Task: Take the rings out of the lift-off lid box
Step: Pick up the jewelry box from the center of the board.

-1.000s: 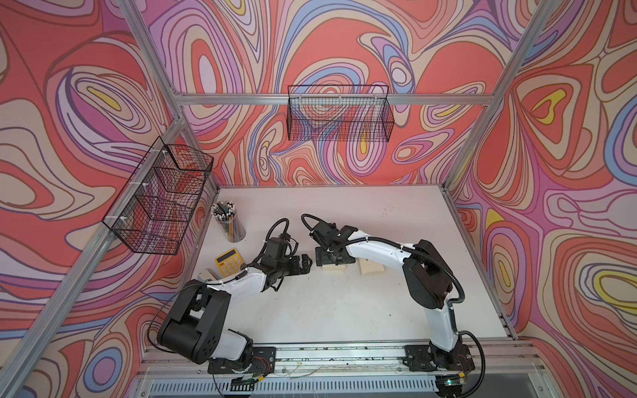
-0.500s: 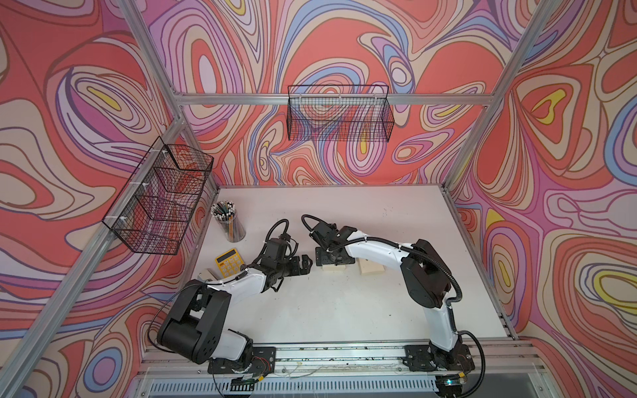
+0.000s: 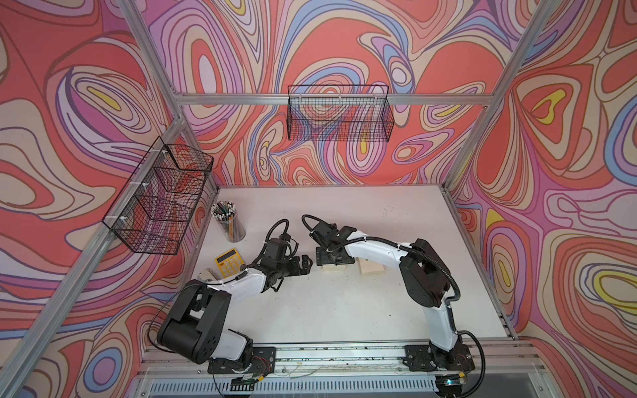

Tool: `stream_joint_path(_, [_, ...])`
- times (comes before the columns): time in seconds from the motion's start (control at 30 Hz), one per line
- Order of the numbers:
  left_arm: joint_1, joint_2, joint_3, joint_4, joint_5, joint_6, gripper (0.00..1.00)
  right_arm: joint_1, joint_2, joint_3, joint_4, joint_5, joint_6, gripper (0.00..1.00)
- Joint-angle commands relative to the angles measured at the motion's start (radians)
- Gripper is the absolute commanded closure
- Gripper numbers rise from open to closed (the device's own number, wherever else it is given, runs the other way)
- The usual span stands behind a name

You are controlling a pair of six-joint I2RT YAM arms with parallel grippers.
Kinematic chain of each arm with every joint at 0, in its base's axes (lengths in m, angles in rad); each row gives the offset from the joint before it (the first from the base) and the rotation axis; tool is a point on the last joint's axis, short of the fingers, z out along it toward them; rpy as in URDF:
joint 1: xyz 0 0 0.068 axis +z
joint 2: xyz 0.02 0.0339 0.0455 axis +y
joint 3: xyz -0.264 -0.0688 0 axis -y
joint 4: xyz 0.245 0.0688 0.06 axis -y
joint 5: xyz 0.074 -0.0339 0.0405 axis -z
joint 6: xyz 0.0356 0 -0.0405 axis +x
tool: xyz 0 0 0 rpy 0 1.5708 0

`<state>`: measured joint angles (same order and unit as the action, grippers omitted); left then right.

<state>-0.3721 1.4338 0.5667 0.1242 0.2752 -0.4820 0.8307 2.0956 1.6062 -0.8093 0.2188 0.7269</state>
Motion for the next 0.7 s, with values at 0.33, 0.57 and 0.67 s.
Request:
stream_joint_path(0.33, [0.004,0.0,-0.019,0.088,0.095,-0.053,0.03,-0.06,-0.112,-0.155,0.132,-0.089,0.057,0.31])
stream_joint_path(0.57, [0.004,0.017,-0.099,0.355,0.189,-0.193,0.09,-0.122,-0.29,-0.363,0.391,-0.312,0.1,0.32])
stream_joint_path(0.67, [0.0,0.023,-0.102,0.387,0.205,-0.205,0.09,-0.123,-0.317,-0.384,0.426,-0.355,0.105,0.32])
